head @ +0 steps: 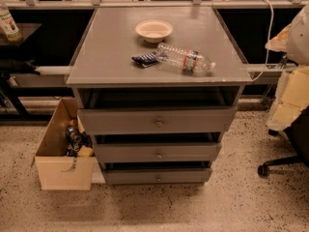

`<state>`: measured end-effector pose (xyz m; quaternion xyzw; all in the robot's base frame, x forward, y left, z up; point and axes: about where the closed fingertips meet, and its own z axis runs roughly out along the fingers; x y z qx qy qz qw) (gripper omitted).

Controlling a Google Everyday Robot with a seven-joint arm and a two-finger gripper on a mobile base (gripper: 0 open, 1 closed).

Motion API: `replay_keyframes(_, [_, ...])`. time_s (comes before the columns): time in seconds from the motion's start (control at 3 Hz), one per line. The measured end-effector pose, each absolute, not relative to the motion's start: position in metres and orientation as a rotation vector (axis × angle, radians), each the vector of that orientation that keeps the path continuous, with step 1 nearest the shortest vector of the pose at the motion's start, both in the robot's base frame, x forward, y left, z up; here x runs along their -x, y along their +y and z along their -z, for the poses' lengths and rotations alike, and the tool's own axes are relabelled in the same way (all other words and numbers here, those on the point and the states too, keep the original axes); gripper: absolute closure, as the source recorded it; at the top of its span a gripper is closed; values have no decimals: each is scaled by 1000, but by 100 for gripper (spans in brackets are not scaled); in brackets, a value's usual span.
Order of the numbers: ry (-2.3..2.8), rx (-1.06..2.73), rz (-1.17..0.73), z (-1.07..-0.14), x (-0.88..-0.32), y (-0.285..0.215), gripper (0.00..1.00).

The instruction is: Open middle drawer

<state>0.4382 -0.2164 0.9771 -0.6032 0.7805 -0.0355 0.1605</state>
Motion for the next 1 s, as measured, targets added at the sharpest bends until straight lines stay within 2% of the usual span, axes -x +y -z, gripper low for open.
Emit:
replay_keyframes(0.67, [2189,1758,92,-952,-445,-212,0])
replay_keyframes(1.0, [2110,1837,70,-887,-458,-199,0])
